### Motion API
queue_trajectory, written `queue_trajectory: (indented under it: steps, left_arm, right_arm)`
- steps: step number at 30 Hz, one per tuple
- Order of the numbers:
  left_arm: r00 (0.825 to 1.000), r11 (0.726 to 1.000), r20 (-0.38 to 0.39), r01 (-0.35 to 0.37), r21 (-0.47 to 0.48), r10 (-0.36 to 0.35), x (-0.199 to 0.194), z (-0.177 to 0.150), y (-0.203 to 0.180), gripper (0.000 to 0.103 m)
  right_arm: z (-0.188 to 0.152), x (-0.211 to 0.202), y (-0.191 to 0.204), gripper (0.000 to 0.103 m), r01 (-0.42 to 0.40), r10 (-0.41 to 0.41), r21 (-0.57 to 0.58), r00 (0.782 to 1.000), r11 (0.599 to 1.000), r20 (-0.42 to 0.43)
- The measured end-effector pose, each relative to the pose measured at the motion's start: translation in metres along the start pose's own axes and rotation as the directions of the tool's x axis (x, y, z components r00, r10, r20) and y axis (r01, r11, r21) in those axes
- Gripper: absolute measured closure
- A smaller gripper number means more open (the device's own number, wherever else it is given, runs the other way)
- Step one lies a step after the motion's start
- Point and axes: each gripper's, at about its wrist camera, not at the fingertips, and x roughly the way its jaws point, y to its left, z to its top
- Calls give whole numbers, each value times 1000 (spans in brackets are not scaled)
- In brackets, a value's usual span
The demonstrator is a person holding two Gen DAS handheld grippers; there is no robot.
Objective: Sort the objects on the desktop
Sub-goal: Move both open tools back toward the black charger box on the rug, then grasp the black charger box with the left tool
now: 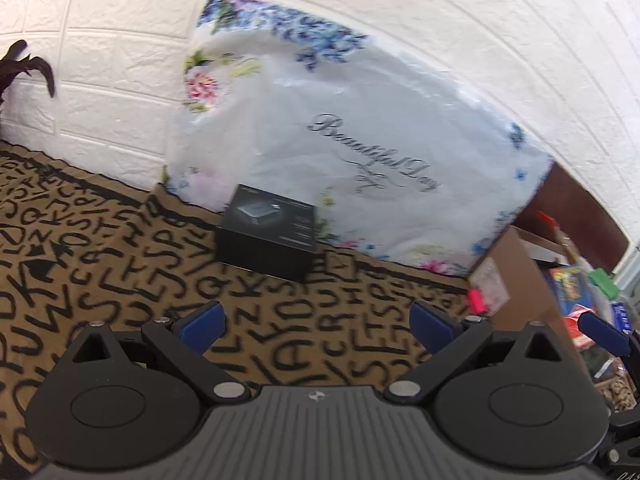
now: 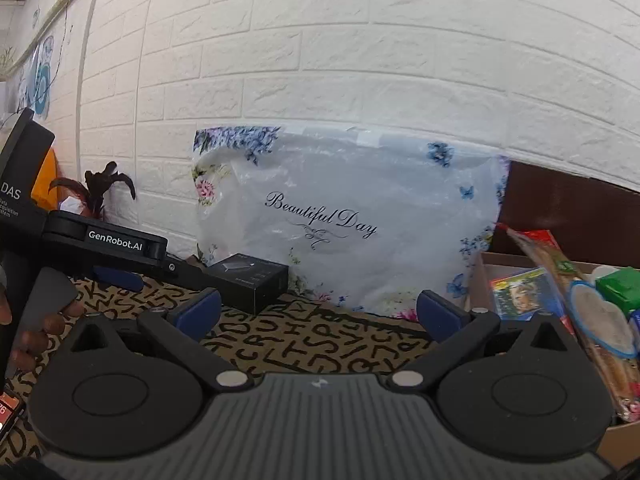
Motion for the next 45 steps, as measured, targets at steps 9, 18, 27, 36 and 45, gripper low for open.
queue_trajectory:
  steps: [9, 18, 27, 36, 45]
  left_arm:
    - [995, 994, -17, -100, 41, 101, 55, 25, 27, 2]
    - [998, 999, -47, -50, -4, 50, 98, 38, 49, 2]
    - [996, 999, -85, 33, -32, -36, 137, 49, 67, 2]
    - [988, 989, -89, 118, -86, -125, 157, 50, 76, 13]
    - [994, 995, -68, 82, -48, -86, 128, 48, 54, 29]
  right_arm:
    - [-4, 93, 28, 2, -70, 63, -52, 990, 996, -129]
    - [-14, 178, 38, 2, -107, 90, -65, 972, 992, -218]
    - [-18, 236, 53, 6, -145, 114, -97, 957, 985, -268]
    - [-18, 272, 55, 17, -194, 170, -53, 937, 980, -304]
    - [-18, 252, 61, 42, -216, 187, -62, 932, 974, -311]
